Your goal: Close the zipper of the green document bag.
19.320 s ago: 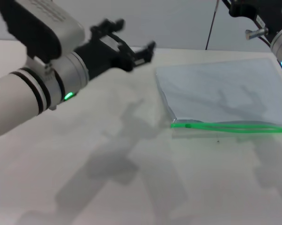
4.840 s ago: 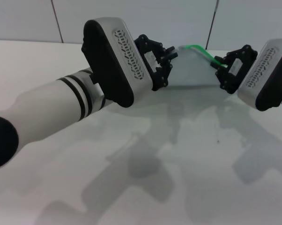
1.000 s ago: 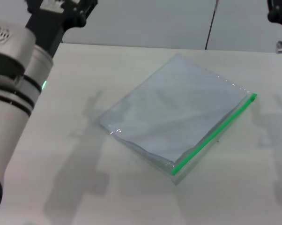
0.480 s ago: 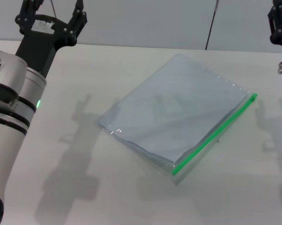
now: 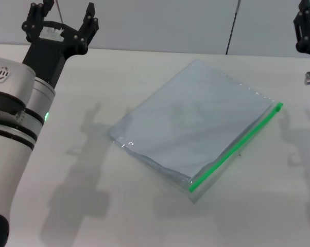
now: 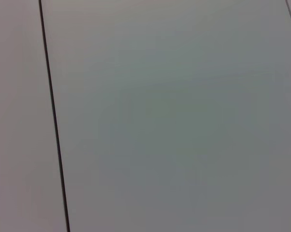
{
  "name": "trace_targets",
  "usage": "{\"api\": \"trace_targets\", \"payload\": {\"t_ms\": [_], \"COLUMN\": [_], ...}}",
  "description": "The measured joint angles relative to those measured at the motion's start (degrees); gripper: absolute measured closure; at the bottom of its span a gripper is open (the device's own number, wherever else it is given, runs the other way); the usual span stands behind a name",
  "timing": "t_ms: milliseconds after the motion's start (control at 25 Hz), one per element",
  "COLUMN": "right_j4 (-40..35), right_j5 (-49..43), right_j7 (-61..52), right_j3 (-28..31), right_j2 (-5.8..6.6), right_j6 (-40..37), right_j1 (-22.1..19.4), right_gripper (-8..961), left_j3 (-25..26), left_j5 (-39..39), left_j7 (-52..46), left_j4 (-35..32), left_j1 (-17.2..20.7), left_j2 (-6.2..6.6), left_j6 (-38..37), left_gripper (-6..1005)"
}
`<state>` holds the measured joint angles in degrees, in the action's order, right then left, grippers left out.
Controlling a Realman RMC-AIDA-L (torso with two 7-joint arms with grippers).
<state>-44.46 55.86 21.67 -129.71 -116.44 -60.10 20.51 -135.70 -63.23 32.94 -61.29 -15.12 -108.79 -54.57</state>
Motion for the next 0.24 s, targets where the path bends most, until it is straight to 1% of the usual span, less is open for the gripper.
{"api": "trace_targets", "payload": {"t_ms": [240], "right_j4": [0.4], "right_j5": [0.0], "right_j7": [0.0], "right_j3": [-0.2], "right_j2": [-0.02], "right_j6": [0.1], "right_j1": [0.3], "right_gripper": [419], "left_j3": [0.0], "left_j5": [-0.3], "left_j7": [-0.2], "left_j4": [0.2], "left_j1": [-0.4], "left_j2": [-0.09], "left_j6": [0.1], "left_gripper": [184]}}
